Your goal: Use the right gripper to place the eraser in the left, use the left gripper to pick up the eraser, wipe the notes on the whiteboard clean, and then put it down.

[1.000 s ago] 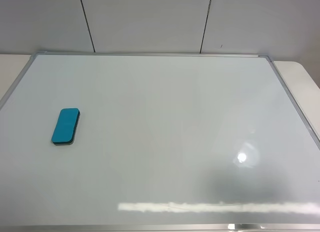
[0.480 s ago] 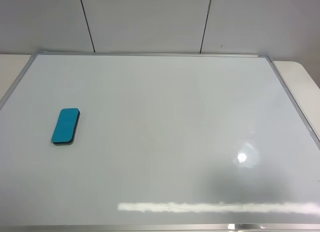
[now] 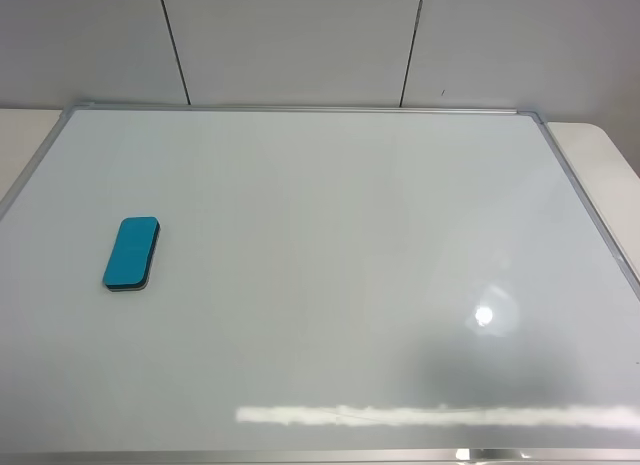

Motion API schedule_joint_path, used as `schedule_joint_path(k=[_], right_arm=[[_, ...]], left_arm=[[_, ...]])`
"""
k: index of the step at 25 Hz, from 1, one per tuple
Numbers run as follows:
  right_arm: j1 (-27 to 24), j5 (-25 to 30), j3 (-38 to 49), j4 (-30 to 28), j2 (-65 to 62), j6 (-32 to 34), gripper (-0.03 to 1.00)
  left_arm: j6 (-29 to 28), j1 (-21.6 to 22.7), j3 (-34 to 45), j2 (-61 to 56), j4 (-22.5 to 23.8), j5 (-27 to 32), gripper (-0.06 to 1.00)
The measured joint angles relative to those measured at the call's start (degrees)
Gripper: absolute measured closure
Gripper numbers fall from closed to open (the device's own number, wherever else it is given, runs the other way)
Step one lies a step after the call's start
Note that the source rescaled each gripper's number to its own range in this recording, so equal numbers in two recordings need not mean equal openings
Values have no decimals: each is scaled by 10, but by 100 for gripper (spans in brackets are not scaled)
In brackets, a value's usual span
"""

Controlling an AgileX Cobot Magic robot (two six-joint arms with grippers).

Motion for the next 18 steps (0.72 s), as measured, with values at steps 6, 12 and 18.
schedule_joint_path(k=[6, 12, 18], right_arm=[[0, 0, 0, 0, 0, 0, -3], [0, 0, 0, 0, 0, 0, -3], [0, 0, 0, 0, 0, 0, -3]], left_arm=[[0, -30, 0, 0, 1, 0, -6], [0, -37, 0, 0, 1, 0, -6], [-2, -37, 0, 0, 1, 0, -6]])
